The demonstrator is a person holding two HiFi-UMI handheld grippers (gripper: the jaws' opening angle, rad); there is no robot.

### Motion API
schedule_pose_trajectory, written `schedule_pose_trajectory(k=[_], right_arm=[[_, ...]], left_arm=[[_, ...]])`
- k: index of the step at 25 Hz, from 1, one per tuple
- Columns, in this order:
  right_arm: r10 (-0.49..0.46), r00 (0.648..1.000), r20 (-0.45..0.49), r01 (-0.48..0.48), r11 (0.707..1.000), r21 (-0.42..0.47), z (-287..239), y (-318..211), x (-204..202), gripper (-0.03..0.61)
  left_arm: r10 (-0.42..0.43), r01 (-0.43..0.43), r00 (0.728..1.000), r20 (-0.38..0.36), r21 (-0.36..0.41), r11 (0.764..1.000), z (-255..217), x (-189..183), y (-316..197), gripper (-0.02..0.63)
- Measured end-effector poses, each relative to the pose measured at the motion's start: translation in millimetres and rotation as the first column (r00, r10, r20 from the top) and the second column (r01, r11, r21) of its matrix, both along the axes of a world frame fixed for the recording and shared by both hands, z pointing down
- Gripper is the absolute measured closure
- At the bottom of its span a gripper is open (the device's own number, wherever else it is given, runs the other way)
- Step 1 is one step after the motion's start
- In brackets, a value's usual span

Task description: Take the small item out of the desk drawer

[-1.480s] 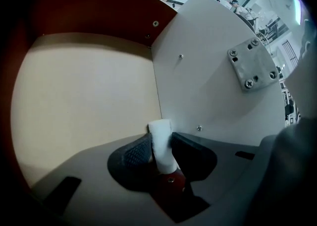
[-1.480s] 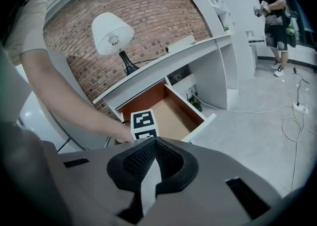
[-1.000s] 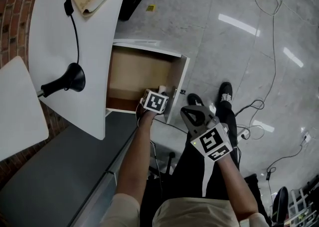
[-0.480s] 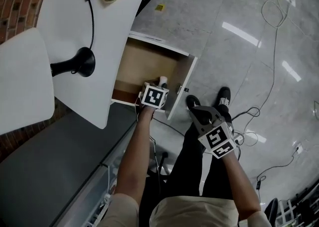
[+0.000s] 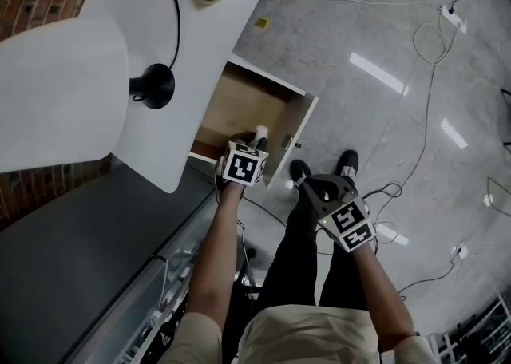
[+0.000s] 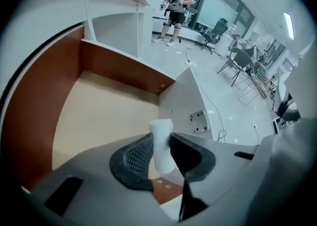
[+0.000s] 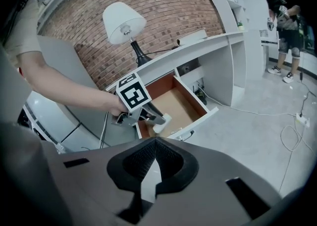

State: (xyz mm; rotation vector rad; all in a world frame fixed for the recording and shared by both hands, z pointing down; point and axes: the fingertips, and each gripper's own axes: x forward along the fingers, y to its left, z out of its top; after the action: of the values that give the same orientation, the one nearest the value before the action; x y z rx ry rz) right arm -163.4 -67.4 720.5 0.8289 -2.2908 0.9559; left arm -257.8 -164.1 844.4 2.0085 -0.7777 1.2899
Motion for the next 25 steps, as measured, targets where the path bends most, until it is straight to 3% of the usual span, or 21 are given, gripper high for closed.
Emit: schedule_pose_trajectory(k=[8,15,25], right_arm=[[0.025,0.998,-0.051,-0.025,1.000,-0.009,-42.9,5.9,17.0,0.554],[0.048,0.998,-0.042,-0.047,0.999,0.017,-86.6,9.8,2.4,0.554],[0.096,0.995,0.001,-0.096,0.995,0.035,-148.1,12.1,-9.9,0.554]], left_arm=[[-0.049,0.054,0.993,-0.110,0.043,0.998,-64.7,8.3,16.3,0.499],[-0.083,0.100,0.981,-0.174,0.094,0.991,-128.5,4.4,29.6,0.499],[-0.213,0.261,0.947,-0.240,0.192,0.946,-239.2,-6.9,59.5,0.499]])
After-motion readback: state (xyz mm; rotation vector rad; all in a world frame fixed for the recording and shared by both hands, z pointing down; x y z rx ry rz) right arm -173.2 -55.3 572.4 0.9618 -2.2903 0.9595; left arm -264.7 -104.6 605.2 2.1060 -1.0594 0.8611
